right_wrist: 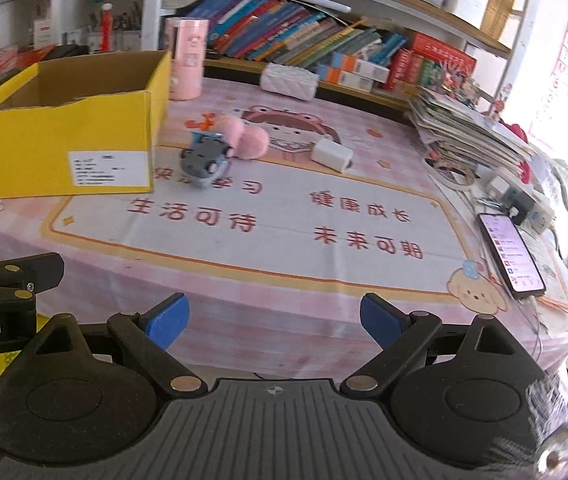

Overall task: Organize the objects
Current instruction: 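Withdraw both tools from the box toward the grey toy car, then close the left tool on the grey toy car while the right tool reaches the white charger, then close the right tool on the white charger block, then carry the toy car with the left tool and charger with the right tool over the box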

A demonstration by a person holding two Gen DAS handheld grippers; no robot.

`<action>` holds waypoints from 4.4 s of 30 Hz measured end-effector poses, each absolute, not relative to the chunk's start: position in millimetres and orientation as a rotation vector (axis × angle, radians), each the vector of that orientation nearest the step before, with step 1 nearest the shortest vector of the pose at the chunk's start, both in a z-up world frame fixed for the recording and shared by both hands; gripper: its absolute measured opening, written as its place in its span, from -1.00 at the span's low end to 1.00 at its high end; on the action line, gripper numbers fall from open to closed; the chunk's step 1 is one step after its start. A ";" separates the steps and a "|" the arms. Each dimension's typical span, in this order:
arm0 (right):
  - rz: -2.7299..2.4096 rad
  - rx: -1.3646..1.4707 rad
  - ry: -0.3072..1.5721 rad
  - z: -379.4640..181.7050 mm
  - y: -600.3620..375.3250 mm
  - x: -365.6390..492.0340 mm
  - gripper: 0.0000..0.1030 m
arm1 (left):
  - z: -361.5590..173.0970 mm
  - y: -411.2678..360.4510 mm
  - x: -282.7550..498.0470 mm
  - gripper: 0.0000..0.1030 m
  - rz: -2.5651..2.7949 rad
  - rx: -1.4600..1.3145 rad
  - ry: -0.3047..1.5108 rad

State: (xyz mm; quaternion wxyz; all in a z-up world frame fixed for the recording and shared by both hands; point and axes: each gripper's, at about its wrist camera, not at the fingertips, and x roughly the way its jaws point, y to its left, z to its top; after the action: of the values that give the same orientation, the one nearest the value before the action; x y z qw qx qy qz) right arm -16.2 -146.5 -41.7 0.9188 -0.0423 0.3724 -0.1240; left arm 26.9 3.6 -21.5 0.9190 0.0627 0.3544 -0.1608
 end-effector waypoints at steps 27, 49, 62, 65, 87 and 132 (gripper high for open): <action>-0.235 -0.094 0.772 -39.9 -223.0 60.4 0.79 | -18.0 -72.0 98.3 0.82 -0.287 0.117 0.716; -0.171 -0.046 0.718 -38.5 -313.9 131.3 0.75 | -30.9 -161.2 152.2 0.58 -0.184 0.215 0.693; -0.105 -0.033 0.707 -42.7 -344.5 159.4 0.75 | -70.7 -180.1 203.8 0.41 -0.033 0.291 0.866; -0.085 -0.010 0.715 -45.6 -348.1 168.4 0.75 | -75.3 -176.2 208.9 0.13 -0.030 0.271 0.890; 0.069 -0.038 0.813 -100.8 -337.7 261.3 0.43 | -41.1 -142.1 177.8 0.10 -0.219 0.015 0.839; 0.068 0.041 0.797 -21.8 -219.1 101.6 0.22 | -17.1 -14.0 102.5 0.10 -0.211 -0.135 0.746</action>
State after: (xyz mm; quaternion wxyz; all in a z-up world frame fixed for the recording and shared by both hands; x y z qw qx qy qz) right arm 101.6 -219.1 -21.8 0.9209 0.0201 0.3878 0.0331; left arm 102.5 -14.0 -17.1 0.9236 -0.0657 0.3634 -0.1030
